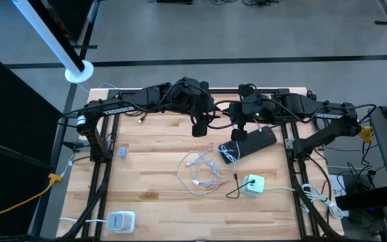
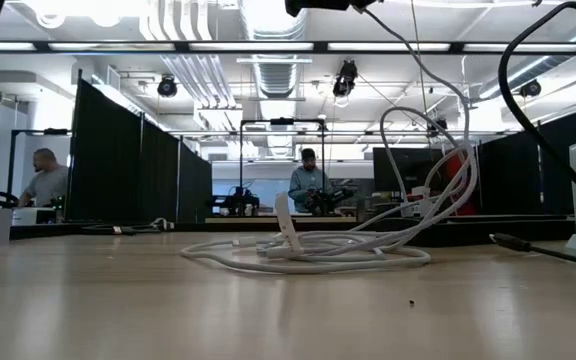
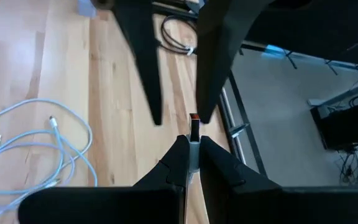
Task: Plug in charger cables
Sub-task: Insert the right white charger cable into the right white outlet extension
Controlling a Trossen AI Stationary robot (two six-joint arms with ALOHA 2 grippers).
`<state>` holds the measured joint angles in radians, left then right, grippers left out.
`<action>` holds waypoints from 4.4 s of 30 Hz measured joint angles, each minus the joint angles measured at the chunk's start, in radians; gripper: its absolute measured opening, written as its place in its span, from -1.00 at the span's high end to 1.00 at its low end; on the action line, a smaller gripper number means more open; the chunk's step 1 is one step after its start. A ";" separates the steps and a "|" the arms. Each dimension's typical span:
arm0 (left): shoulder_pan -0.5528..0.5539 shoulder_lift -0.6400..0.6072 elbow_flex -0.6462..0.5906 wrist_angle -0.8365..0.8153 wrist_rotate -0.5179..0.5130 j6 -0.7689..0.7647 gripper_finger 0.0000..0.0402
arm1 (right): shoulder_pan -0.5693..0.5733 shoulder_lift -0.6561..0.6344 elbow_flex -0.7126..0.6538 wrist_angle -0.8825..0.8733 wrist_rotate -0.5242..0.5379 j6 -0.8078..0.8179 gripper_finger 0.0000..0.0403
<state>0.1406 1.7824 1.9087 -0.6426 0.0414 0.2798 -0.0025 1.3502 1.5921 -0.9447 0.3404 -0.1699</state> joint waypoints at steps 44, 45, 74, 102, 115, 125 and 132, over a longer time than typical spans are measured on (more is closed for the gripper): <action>-0.007 0.002 -0.008 0.022 -0.042 0.071 0.99 | 0.000 0.013 0.000 0.008 -0.008 0.025 0.95; -0.007 0.002 -0.006 0.022 -0.042 0.071 0.99 | 0.000 0.012 0.000 0.010 -0.008 0.021 0.95; 0.004 -0.204 -0.005 0.105 -0.020 0.075 0.99 | 0.005 -0.200 -0.019 0.075 0.000 0.147 0.19; -0.043 -0.311 -0.005 0.209 0.084 -0.098 0.99 | 0.004 -0.058 -0.128 0.997 -0.272 -0.074 0.24; -0.047 -0.303 -0.006 0.206 0.108 -0.096 0.99 | 0.005 -0.056 -0.124 1.016 -0.272 0.007 0.49; -0.048 -0.302 -0.006 0.204 0.109 -0.095 0.99 | 0.005 -0.058 -0.124 1.007 -0.284 0.019 0.97; -0.048 -0.302 -0.005 0.131 0.110 -0.080 0.96 | 0.004 -0.058 -0.124 0.991 -0.296 0.031 0.99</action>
<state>0.0929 1.4806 1.9034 -0.5119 0.1511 0.2001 0.0018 1.2919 1.4685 0.0463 0.0444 -0.1394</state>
